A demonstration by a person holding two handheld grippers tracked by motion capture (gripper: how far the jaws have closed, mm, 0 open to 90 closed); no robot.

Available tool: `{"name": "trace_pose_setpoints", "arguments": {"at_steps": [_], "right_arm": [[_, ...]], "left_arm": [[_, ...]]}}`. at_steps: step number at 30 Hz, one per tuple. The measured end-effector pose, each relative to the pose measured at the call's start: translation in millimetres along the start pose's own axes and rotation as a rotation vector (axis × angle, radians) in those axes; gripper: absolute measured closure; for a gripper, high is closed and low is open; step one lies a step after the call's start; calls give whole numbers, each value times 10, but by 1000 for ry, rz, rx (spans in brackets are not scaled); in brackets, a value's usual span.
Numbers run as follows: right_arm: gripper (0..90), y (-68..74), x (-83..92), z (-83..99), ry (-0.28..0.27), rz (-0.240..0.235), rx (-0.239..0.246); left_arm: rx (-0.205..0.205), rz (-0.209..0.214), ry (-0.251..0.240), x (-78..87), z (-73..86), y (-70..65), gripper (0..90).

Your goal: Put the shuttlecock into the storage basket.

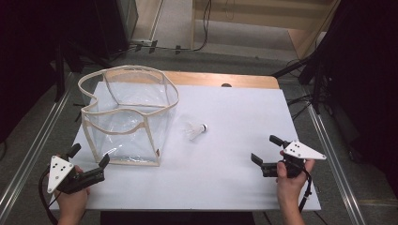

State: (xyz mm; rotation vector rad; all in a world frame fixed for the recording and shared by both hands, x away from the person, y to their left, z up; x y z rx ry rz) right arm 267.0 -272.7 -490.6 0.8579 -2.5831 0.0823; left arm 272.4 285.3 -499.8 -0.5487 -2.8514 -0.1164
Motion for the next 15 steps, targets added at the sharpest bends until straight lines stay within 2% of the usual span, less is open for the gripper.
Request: {"name": "trace_pose_setpoints", "arguments": {"at_steps": [6, 7, 8, 9, 10, 12, 15], "right_arm": [[0, 37, -122, -128, 8, -28, 14], [24, 45, -141, -145, 11, -36, 13], [109, 50, -158, -164, 11, -44, 12], [109, 50, -158, -164, 11, -44, 12], [216, 66, -200, -193, 24, -85, 19], [218, 92, -246, -228, 32, -103, 37], [292, 129, -311, -279, 42, -124, 44]], "left_arm": [[0, 4, -2, 11, 3, -3, 3], [1, 4, -3, 13, 4, -4, 3], [0, 5, -3, 15, 4, -5, 3], [0, 5, -3, 15, 4, -5, 3], [2, 6, -5, 19, 5, -7, 3], [0, 6, -5, 23, 5, -6, 3], [3, 8, -5, 26, 5, -3, 3]]}}
Point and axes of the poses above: each handheld gripper's, and its own axes: x roughly backward along the jaws, z roughly out of its underside, y roughly to its left, the point moved 5 cm from there along -x, roughly forward along the jaws, and after that the axes turned 4 degrees about y, right-handed, at the moved point
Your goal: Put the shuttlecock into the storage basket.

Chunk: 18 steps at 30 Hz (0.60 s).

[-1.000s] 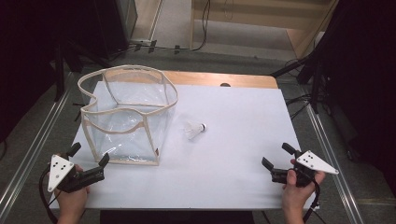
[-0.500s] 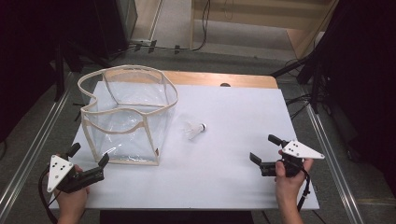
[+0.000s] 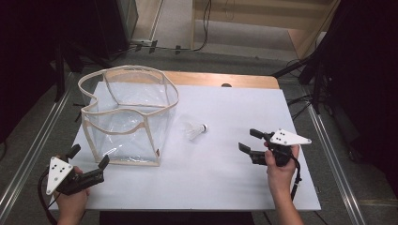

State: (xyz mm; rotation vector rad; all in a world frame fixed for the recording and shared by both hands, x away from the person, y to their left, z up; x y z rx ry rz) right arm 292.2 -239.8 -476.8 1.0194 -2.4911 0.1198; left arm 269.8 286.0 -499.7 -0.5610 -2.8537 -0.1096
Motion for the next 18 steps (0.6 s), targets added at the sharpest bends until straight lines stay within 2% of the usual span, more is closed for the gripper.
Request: {"name": "trace_pose_setpoints", "arguments": {"at_steps": [5, 6, 7, 18], "right_arm": [[402, 19, -99, -93, 11, -31, 6], [402, 19, -99, -93, 11, -31, 6], [443, 27, -135, -132, 22, -45, 16], [571, 37, -316, -342, 71, -105, 40]], "left_arm": [[-2, 1, 3, -2, 1, -3, 2], [-2, 1, 3, -2, 1, -3, 3], [-3, 2, 4, -2, 2, -5, 3], [-12, 4, 6, -5, 3, -13, 3]]}}
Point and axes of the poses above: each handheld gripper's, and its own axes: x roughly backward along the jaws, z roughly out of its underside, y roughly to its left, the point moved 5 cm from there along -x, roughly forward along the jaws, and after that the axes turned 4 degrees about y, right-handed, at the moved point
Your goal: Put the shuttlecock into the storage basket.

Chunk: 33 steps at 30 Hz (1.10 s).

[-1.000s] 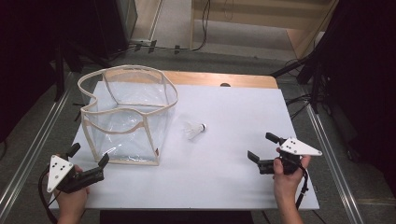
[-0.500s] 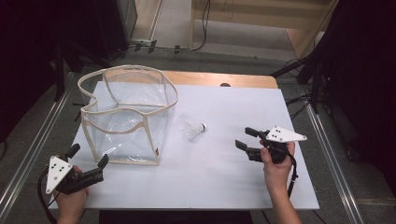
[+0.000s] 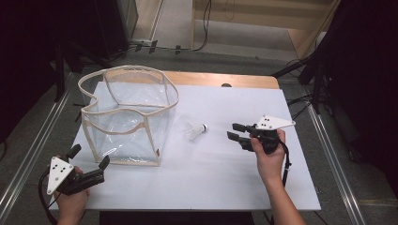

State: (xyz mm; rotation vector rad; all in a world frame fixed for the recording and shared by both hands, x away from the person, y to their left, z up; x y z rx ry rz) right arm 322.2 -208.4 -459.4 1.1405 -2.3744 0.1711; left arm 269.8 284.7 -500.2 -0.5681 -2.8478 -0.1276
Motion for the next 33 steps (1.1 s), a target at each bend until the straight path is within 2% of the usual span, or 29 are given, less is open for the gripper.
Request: {"name": "trace_pose_setpoints", "arguments": {"at_steps": [4, 7, 8, 9, 12, 13, 15, 23, 26, 33], "right_arm": [[645, -1, -52, -39, 23, -16, 9], [727, -19, -142, -79, 84, -13, 26], [727, -19, -142, -79, 84, -13, 26], [773, -27, -182, -99, 96, -26, 31], [781, -34, -234, -117, 116, -27, 41], [820, -26, -252, -123, 121, -36, 43], [869, -15, -332, -134, 150, -34, 70], [874, 26, -530, -145, 223, -72, 110], [875, 53, -601, -139, 262, -75, 151], [875, 101, -764, -132, 309, -105, 173]], "left_arm": [[-1, 1, 1, 0, 1, -2, 3], [-2, 3, 2, -1, 0, -1, 3], [-2, 3, 2, -1, 0, -1, 3], [-3, 4, 2, -2, 0, -1, 3], [-2, 5, 3, -2, 0, -1, 3], [-2, 5, 3, -2, 1, -1, 3], [-1, 6, 3, -2, 1, -1, 3], [-2, 7, 3, -2, 0, -2, 3], [-2, 8, 4, -3, 0, -2, 3], [-3, 9, 4, -5, 0, -4, 3]]}}
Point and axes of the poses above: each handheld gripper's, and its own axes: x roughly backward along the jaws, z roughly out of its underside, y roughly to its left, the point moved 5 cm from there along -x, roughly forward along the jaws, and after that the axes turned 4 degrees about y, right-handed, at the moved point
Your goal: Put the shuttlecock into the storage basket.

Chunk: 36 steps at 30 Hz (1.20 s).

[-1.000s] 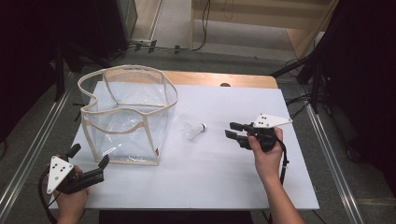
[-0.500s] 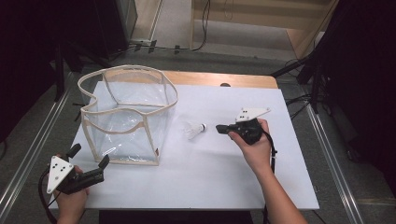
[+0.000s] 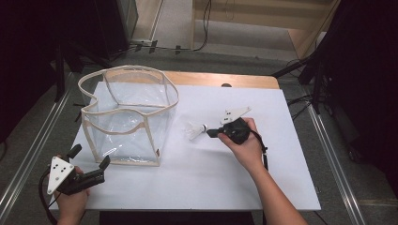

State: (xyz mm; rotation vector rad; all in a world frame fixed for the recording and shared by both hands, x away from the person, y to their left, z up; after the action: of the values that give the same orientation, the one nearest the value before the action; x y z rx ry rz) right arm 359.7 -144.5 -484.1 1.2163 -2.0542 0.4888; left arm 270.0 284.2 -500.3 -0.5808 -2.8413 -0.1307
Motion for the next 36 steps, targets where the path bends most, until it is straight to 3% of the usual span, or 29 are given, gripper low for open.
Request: {"name": "trace_pose_setpoints", "arguments": {"at_steps": [16, 26, 36], "right_arm": [[876, -54, -300, -83, 57, -41, 8], [875, -62, -404, -79, 112, -73, 31], [875, -98, -468, -99, 119, -82, 30]], "left_arm": [[-3, 1, 4, -4, 1, -4, 3], [-3, 1, 5, -5, 1, -4, 3], [-10, 1, 9, -7, 3, -9, 3]]}}
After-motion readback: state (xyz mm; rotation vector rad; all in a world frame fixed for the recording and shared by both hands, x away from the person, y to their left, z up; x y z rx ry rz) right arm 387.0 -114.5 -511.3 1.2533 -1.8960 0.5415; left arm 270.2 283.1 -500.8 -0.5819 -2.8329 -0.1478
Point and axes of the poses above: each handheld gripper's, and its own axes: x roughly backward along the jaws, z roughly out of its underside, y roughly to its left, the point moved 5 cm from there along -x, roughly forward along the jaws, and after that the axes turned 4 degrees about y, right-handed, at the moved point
